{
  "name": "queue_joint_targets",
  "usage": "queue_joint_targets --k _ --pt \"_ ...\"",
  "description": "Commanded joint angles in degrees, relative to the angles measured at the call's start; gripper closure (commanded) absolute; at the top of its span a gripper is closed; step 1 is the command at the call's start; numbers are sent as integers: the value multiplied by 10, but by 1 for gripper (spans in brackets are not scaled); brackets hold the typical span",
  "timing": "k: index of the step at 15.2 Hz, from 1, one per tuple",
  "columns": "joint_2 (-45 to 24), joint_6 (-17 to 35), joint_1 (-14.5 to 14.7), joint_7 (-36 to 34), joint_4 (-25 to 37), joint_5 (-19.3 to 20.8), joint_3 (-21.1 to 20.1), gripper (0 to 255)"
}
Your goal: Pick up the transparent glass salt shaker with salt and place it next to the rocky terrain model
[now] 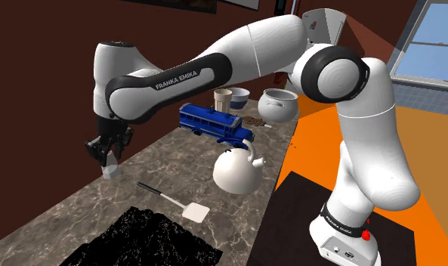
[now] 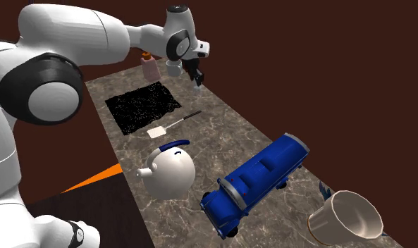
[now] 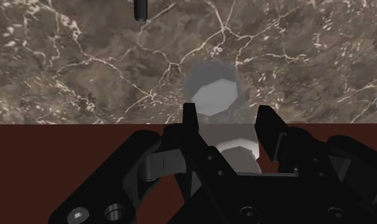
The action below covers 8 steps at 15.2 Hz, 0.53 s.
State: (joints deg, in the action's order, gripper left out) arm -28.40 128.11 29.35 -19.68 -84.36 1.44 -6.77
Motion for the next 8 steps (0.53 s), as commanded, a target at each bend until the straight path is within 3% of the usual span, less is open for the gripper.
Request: queue_joint_targets --k 1,8 --pt "-5 13 0 0 -7 1 0 255" --pt "-23 58 0 0 -34 3 2 255"
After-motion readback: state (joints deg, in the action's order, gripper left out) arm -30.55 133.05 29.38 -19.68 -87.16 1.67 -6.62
